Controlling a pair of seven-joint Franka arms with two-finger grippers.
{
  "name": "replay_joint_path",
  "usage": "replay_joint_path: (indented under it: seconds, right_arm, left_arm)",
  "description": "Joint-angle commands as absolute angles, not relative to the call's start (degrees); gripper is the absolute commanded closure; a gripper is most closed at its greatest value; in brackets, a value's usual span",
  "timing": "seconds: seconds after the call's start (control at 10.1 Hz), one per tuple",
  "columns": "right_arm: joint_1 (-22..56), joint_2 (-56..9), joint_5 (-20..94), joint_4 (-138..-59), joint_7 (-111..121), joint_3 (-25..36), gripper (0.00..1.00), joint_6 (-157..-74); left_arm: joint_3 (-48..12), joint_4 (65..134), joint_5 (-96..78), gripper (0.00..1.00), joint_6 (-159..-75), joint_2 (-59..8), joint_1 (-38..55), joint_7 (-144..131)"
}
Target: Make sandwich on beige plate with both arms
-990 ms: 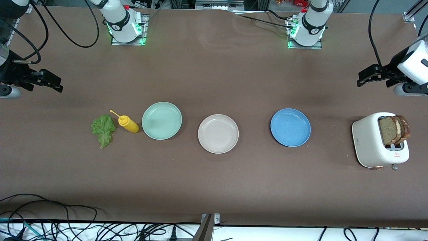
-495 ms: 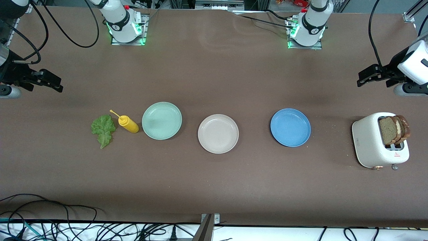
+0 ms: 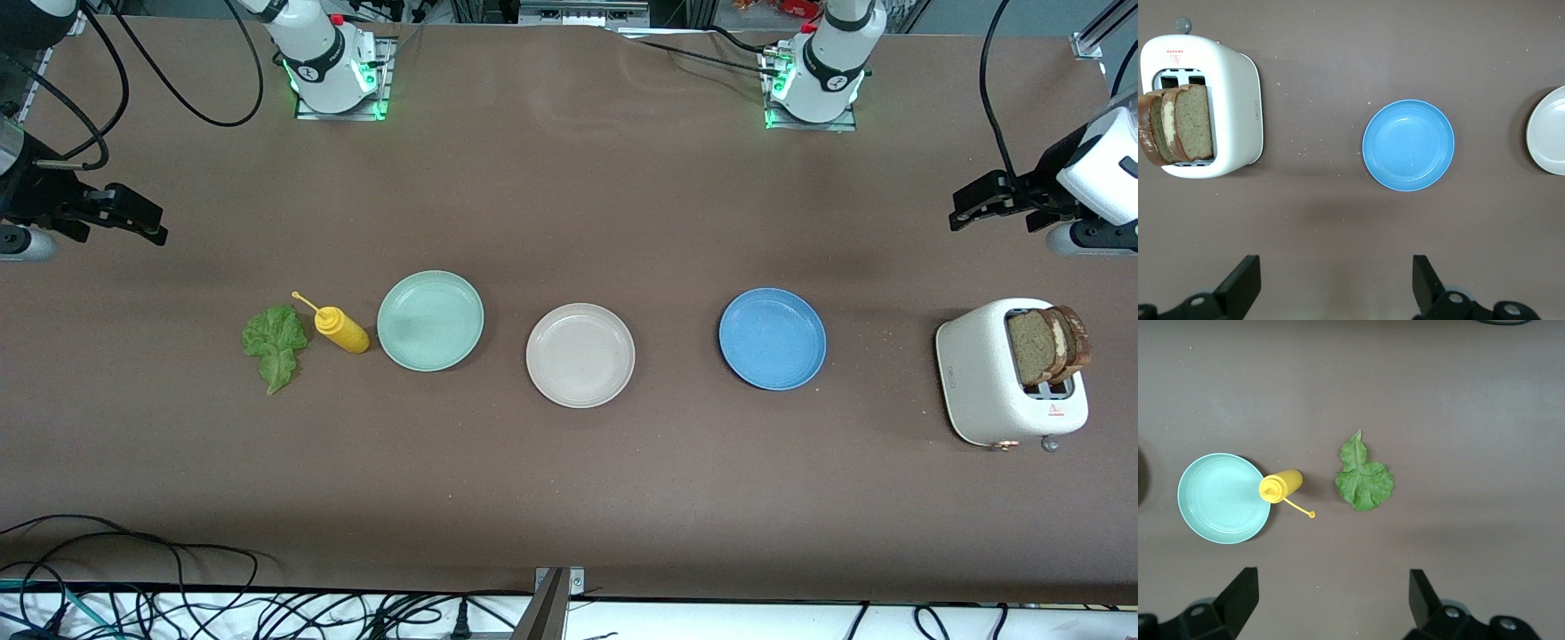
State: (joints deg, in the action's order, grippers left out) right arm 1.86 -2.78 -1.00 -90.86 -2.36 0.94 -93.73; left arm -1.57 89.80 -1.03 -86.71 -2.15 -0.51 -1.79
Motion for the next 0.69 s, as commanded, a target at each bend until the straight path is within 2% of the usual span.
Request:
replay_joint_path:
  seconds: [0.0, 0.59]
  right_arm:
    - [1.8, -3.0, -0.4, -90.2, -2.4, 1.1, 0.0, -93.3]
    - [1.9, -3.0, -0.4, -90.2, -2.7, 1.1, 0.0, -93.1]
  left_arm:
    - [-1.8, 89.6, -1.6, 0.0, -87.3, -2.3, -1.0, -0.8]
    - [-1.7, 89.6, -1.6, 0.0, -87.6, -2.6, -1.0, -0.9]
